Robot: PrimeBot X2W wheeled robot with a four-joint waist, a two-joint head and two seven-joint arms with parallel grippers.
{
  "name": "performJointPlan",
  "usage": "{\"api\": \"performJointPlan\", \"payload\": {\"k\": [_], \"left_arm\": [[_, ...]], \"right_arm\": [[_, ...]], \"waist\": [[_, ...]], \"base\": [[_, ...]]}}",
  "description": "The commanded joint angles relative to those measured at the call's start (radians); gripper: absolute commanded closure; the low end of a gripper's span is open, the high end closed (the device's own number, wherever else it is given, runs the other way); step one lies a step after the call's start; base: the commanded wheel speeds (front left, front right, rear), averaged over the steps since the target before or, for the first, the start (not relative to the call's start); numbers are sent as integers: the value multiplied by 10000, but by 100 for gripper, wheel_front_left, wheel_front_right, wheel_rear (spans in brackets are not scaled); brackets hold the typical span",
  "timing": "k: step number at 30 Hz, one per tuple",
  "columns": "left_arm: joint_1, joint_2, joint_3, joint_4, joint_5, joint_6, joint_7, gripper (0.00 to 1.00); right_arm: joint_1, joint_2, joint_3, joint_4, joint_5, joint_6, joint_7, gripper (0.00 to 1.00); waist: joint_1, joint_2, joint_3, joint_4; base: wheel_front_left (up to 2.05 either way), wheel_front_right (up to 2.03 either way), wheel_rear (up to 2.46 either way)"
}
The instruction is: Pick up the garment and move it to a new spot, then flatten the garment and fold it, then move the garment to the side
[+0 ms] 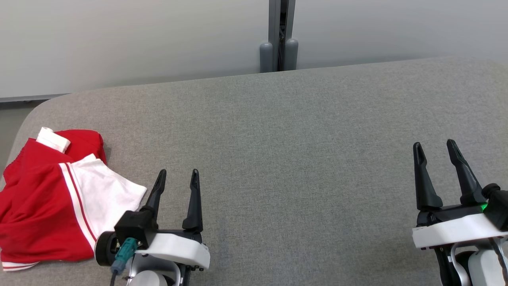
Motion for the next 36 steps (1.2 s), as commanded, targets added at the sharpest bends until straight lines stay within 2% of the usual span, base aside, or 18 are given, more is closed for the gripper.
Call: {"api": "performJointPlan", "payload": {"k": [1, 19, 29, 36], "left_arm": [[-88, 40, -47, 10, 269, -1, -72, 0], [84, 53, -98, -103, 1369, 438, -386, 0], [360, 51, 710, -664, 656, 1054, -423, 0], [450, 45, 1274, -888, 322, 1110, -422, 0]], "right_arm": [[102, 4, -49, -21, -232, 16, -120, 0], [114, 140, 250, 348, -1524, 18, -455, 0], [62, 215, 84, 345, -1142, 17, -510, 0], [16, 255, -96, 341, -977, 17, -506, 0]], "waist": [[-1, 0, 20, 1], [-1, 0, 97, -74], [-1, 0, 167, 45], [-1, 0, 209, 104]], "base": [[0, 0, 0], [0, 0, 0], [0, 0, 0], [0, 0, 0]]}}
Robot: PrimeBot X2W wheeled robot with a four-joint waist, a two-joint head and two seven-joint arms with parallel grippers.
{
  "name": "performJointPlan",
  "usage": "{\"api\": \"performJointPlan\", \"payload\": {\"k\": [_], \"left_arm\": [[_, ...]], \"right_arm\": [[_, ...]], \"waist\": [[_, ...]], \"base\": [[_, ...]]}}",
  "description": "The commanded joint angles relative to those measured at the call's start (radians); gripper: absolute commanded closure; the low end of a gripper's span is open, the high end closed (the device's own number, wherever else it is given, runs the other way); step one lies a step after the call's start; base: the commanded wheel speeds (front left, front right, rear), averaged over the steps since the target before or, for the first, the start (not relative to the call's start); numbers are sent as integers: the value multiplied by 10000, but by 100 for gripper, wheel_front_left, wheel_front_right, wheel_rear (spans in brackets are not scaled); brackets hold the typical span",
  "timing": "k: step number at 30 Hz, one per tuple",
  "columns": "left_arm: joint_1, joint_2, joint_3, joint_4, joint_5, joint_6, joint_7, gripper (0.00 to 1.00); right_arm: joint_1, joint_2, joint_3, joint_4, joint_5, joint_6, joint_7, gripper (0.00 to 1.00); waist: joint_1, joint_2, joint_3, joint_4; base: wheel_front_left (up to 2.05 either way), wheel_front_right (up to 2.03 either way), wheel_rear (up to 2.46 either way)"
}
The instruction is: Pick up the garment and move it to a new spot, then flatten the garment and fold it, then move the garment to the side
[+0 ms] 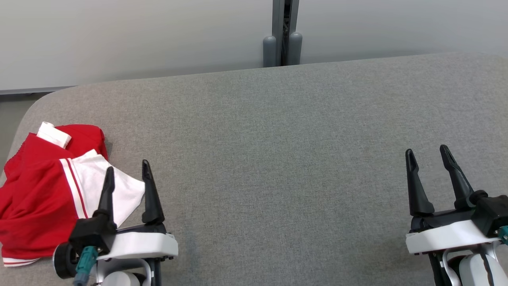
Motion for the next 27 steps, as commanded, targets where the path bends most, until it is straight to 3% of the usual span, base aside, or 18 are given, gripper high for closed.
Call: {"api": "performJointPlan", "payload": {"k": [1, 11, 22, 27], "left_arm": [[50, 36, 64, -57, -42, 34, -22, 0], [138, 36, 583, -295, 22, -398, -20, 0], [57, 38, 567, -255, 106, -434, -20, 0], [-27, 39, 527, -212, 122, -470, -20, 0]], "right_arm": [[-85, -27, -72, -13, 63, 15, -61, 0], [-43, 7, -196, -75, 28, 15, -60, 0], [-50, 1, -182, -115, -3, 15, -60, 0], [-41, -61, -135, -150, 61, 15, -60, 0]], "waist": [[0, 0, 1, 1], [0, 0, 14, 46], [0, 0, 45, 64], [0, 0, 64, 384]], "base": [[0, 0, 0], [0, 0, 0], [0, 0, 0], [0, 0, 0]]}}
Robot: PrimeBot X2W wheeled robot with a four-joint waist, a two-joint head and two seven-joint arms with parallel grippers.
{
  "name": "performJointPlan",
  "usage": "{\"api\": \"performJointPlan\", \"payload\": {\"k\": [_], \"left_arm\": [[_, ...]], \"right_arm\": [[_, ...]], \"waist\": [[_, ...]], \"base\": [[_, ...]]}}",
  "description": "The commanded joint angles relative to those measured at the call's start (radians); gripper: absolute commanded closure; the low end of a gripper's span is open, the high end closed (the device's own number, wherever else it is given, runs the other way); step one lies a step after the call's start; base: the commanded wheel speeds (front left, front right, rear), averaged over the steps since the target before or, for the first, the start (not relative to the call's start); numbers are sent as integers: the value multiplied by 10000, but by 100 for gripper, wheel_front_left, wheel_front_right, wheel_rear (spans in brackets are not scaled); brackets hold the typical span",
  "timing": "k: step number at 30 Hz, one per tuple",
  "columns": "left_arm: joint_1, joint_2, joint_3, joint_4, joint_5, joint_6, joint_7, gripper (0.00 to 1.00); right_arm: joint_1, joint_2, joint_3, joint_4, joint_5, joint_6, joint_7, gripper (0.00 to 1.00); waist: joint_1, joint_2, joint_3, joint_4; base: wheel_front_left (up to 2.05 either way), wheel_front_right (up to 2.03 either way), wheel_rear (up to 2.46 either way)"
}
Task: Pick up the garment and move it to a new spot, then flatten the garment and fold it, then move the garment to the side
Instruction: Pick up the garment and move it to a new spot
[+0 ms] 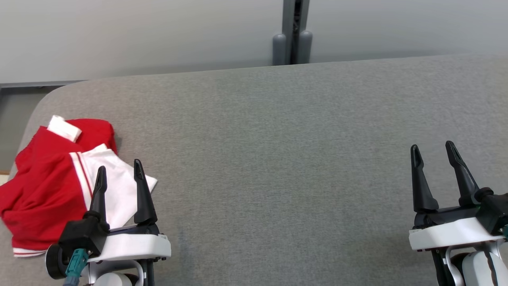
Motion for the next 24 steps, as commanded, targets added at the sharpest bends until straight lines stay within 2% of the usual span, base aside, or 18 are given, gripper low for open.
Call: {"api": "performJointPlan", "payload": {"k": [1, 5, 10, 11, 12, 24], "left_arm": [[-181, 39, 20, 17, 57, -50, -18, 0], [-174, 38, -18, -5, -8, -10, -18, 0], [1, 38, -60, -79, -78, 13, -16, 0], [87, 40, -97, -121, -45, 15, -16, 0], [87, 40, -97, -121, -45, 15, -16, 0], [624, 38, 38, -147, 101, -151, -18, 0]], "right_arm": [[66, -88, 59, -73, 72, 15, -56, 0], [156, -154, 105, -114, 74, 15, -54, 0], [265, -287, 317, -172, 80, 15, -54, 0], [360, -313, 440, -194, 94, 15, -54, 0], [360, -313, 440, -194, 94, 15, -54, 0], [478, -316, 1086, -117, 268, 9, -54, 0]], "waist": [[-1, -1, -6, 258], [-1, -1, -42, 678], [-1, -1, -177, 1757], [-1, -1, -243, 2173], [-1, -1, -243, 2173], [-1, -1, -706, 4491]], "base": [[0, 0, 0], [0, 0, 0], [0, 0, 0], [0, 0, 0], [0, 0, 0], [0, 0, 0]]}}
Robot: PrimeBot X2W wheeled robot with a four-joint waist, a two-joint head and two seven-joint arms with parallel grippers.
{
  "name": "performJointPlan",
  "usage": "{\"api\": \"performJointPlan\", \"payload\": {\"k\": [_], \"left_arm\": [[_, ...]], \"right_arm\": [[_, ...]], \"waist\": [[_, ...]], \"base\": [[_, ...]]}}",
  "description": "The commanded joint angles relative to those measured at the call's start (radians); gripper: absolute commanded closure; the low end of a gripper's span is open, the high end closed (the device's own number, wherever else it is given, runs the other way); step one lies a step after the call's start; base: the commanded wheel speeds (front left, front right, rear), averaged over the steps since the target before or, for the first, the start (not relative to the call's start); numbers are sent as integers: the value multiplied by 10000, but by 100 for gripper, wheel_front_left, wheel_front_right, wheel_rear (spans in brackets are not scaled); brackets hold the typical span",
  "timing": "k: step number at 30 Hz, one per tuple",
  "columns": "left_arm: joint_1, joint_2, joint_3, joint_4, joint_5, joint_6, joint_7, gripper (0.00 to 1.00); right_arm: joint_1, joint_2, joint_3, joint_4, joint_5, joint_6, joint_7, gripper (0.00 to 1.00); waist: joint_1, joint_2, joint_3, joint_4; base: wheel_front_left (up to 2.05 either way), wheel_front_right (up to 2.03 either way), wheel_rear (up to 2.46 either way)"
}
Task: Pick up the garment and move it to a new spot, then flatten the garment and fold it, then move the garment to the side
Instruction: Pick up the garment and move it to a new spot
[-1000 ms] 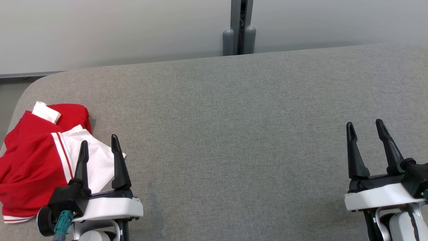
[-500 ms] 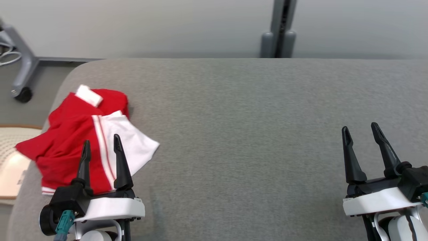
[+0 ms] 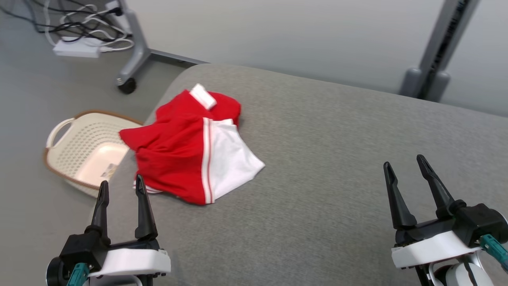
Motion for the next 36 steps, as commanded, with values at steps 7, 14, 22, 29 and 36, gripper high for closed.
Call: {"api": "performJointPlan", "payload": {"k": [7, 14, 22, 29, 36], "left_arm": [[362, 32, 267, -141, -5, -10, -14, 0], [638, 37, 439, -321, -33, 111, -14, 0], [650, 37, 573, -419, 7, 59, -14, 0], [-69, 49, 666, 341, 262, -922, -16, 0], [-2042, 843, 660, 1773, 300, -2275, 144, 0]], "right_arm": [[-122, -7, 422, 99, 114, -3, -54, 0], [-421, -30, 1013, 255, 158, -3, -54, 0], [-394, -137, 1151, 356, 224, -3, -55, 0], [-115, -262, 1036, 155, -59, -3, -55, 0], [-118, -626, 974, -321, -232, -3, -55, 0]], "waist": [[0, 0, -288, 996], [0, 0, -321, 1036], [0, 0, -401, 995], [0, 0, -214, 893], [0, 0, 509, 806]], "base": [[0, 0, 0], [0, 0, 0], [0, 0, 0], [0, 0, 0], [0, 0, 0]]}}
